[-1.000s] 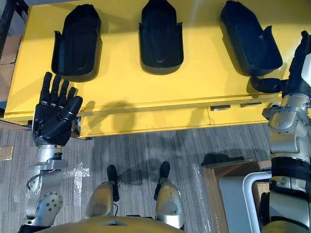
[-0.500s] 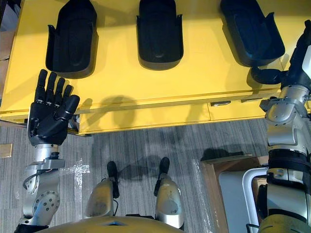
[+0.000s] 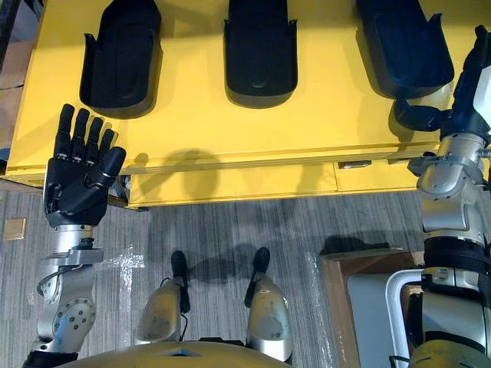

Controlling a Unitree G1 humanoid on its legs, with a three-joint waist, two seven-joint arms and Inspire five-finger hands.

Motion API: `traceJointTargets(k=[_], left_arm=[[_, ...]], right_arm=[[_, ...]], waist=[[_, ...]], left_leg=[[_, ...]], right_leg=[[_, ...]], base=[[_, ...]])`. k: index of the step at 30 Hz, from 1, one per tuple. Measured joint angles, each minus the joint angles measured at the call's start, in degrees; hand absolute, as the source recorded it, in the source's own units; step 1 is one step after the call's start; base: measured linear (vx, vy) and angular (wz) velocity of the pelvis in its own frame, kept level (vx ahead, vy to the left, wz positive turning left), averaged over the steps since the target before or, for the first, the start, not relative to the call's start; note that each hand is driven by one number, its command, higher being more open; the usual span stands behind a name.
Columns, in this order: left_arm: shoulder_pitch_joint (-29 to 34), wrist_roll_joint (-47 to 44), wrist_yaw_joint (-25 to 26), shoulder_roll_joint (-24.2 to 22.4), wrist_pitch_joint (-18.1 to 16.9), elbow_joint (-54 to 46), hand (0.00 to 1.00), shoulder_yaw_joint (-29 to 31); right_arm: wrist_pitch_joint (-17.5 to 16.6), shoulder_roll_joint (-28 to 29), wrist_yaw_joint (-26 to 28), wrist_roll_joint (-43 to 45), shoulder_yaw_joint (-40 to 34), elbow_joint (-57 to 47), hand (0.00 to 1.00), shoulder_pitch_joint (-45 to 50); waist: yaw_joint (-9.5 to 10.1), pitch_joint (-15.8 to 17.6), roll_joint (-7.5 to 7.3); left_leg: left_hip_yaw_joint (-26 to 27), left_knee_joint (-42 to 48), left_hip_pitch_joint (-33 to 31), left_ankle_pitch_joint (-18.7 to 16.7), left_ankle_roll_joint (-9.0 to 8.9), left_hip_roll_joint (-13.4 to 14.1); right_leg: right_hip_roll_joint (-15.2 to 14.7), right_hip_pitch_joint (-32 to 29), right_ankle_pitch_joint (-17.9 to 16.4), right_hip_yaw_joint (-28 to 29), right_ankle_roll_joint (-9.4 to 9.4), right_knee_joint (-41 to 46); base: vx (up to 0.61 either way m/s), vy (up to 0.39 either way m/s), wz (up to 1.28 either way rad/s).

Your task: Walk over and take three plastic housings, then place them on the shelf

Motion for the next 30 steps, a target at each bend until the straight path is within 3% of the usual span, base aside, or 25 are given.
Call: traceJointTargets(k=[4, 7, 13, 17, 22, 28, 30], left_arm=[[1.55, 0.04, -0.39, -1.53, 0.0, -2.07, 1.0, 0.03], [1.92, 0.17, -0.4, -1.96, 0.07, -2.36, 1.0, 0.15], [3.6, 0.18, -1.31, -2.1, 1.6, -2.35, 1.0, 1.07], [4.55, 0.26, -2.29, -2.42, 3.5, -2.32, 1.0, 2.02], [4.41, 0.57, -2.5, -2.44, 4.24, -2.32, 1.0, 1.92], [4.37, 1.07, -2.2, -2.37, 4.24, -2.19, 1.0, 1.9], [3.73, 2.31, -2.1, -1.69, 4.23, -1.41, 1.0, 1.9]], right_arm=[[-4.97, 2.61, -0.21, 0.01, -3.85, -10.26, 1.0, 8.16], [-10.02, 8.22, -0.61, 2.37, -9.17, -16.16, 1.0, 11.43], [-11.99, 13.69, 0.61, 6.87, -15.5, -17.14, 1.0, 16.68], [-9.37, 14.71, 4.78, 17.6, -19.1, -16.76, 1.0, 19.19], [-2.84, 14.78, 8.09, 29.16, -19.63, -9.97, 1.0, 17.06], [-0.82, 14.75, 12.92, 37.84, -18.98, 1.8, 1.0, 11.74], [-0.86, 13.16, 17.19, 42.46, -16.8, 7.08, 1.0, 8.29]], waist=[[0.27, -0.01, 0.0], [0.08, -0.13, -0.11], [-0.69, -3.35, -1.48], [-1.24, -5.5, -1.83], [-1.19, -6.47, -1.65], [-0.99, -7.11, -0.56], [-1.04, -7.27, -0.29]], left_leg=[[0.3, -1.11, 2.08, 0.15, -0.11, -0.03], [0.66, -1.65, 3.66, -0.08, -0.2, 0.01], [1.95, -1.61, 5.83, -0.8, -0.4, 0.28], [2.52, -1.27, 6.84, -1.47, -0.45, 0.33], [2.6, -0.51, 6.64, -1.76, -0.56, 0.92], [2.42, -0.49, 6.28, -1.5, -0.68, 1.01], [1.79, -0.19, 5.04, -1.44, -0.58, 0.94]], right_leg=[[0.0, 1.49, -0.37, 0.06, 0.14, -0.02], [0.03, 2.85, -0.62, 0.18, 0.36, -0.13], [0.43, 4.89, -0.59, 1.12, 0.43, -1.23], [0.47, 5.89, -0.59, 1.65, 0.52, -1.57], [0.97, 6.02, -0.49, 1.77, 0.59, -1.89], [1.13, 5.88, -0.16, 1.57, 0.67, -2.28], [1.08, 5.11, -0.07, 1.11, 0.62, -2.27]], base=[[0.0, 0.004, -0.01], [0.0, 0.012, -0.03], [0.02, 0.014, -0.09], [0.02, 0.016, -0.09], [-0.04, -0.008, -0.04], [-0.01, -0.002, 0.01], [0.01, 0.01, 0.12]])
